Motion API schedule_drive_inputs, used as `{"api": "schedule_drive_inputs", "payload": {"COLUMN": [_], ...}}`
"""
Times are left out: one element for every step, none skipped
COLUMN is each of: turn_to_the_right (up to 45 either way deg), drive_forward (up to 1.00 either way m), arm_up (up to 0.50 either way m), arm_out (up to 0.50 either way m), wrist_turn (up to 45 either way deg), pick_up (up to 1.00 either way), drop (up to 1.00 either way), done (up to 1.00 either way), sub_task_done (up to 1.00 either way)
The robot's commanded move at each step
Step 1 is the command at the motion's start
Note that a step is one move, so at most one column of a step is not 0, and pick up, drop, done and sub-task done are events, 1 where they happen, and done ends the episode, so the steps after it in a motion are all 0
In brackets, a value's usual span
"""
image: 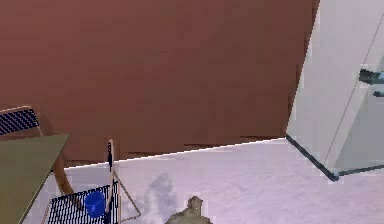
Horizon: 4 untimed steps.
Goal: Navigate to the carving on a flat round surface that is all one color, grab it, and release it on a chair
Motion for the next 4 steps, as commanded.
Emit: {"api": "schedule_drive_inputs", "payload": {"turn_to_the_right": [-3.0, 45.0, 6.0, -45.0], "drive_forward": [0.00, 0.00, 0.00, 0.00], "arm_up": [0.00, 0.00, 0.00, 0.00], "arm_out": [0.00, 0.00, 0.00, 0.00], "wrist_turn": [0.0, 0.0, 0.0, 0.0], "pick_up": [0.00, 0.00, 0.00, 0.00], "drop": [0.00, 0.00, 0.00, 0.00], "done": [0.00, 0.00, 0.00, 0.00], "sub_task_done": [0.00, 0.00, 0.00, 0.00]}}
